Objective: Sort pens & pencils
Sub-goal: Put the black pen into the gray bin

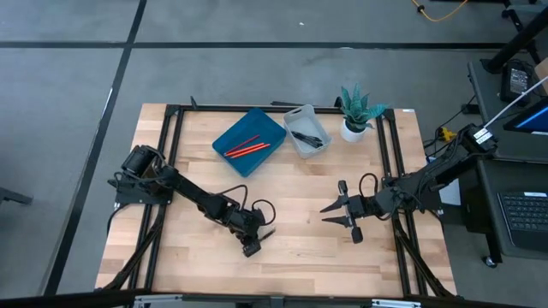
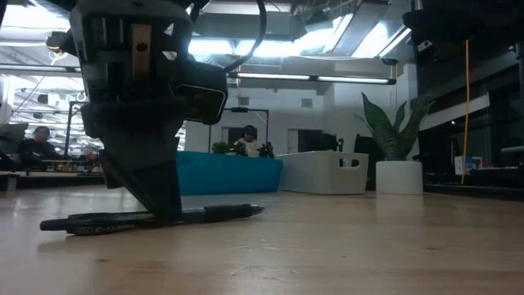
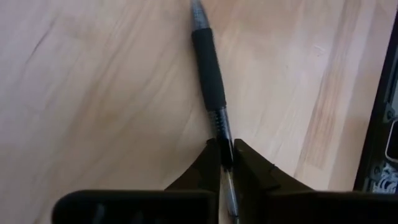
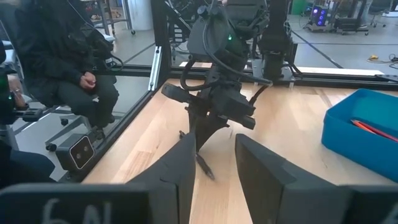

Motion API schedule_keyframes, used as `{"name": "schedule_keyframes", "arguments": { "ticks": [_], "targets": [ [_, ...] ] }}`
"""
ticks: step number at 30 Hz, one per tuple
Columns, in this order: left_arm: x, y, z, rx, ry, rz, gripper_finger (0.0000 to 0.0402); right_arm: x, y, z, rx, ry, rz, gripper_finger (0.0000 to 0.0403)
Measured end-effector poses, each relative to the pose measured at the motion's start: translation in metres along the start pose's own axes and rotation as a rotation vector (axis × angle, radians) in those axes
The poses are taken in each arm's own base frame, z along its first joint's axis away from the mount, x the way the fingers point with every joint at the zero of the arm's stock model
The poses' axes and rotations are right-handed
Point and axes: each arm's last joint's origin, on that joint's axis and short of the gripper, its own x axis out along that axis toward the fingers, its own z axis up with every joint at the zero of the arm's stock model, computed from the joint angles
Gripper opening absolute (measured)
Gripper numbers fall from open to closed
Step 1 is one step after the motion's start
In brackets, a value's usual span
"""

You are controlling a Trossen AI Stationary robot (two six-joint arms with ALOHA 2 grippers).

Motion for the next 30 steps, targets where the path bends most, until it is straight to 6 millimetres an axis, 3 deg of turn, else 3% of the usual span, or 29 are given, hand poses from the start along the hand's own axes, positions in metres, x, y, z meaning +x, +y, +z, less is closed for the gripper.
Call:
{"name": "schedule_keyframes", "arguments": {
  "ticks": [14,18,21,30],
  "targets": [
    [-0.004,0.011,0.017,0.152,-0.032,0.017,0.0002,0.000,0.000,0.000,0.021,0.003,0.009,0.0115],
    [-0.029,0.025,0.013,0.170,-0.049,0.286,0.0005,0.000,0.000,-0.001,0.022,0.007,0.009,0.0115],
    [-0.042,0.031,0.010,0.174,-0.060,0.387,0.0004,0.000,0.000,-0.001,0.022,0.009,0.009,0.0115],
    [-0.044,0.032,0.008,0.178,-0.042,0.398,0.0002,0.001,0.001,-0.002,0.030,0.016,0.015,0.0115]
  ]
}}
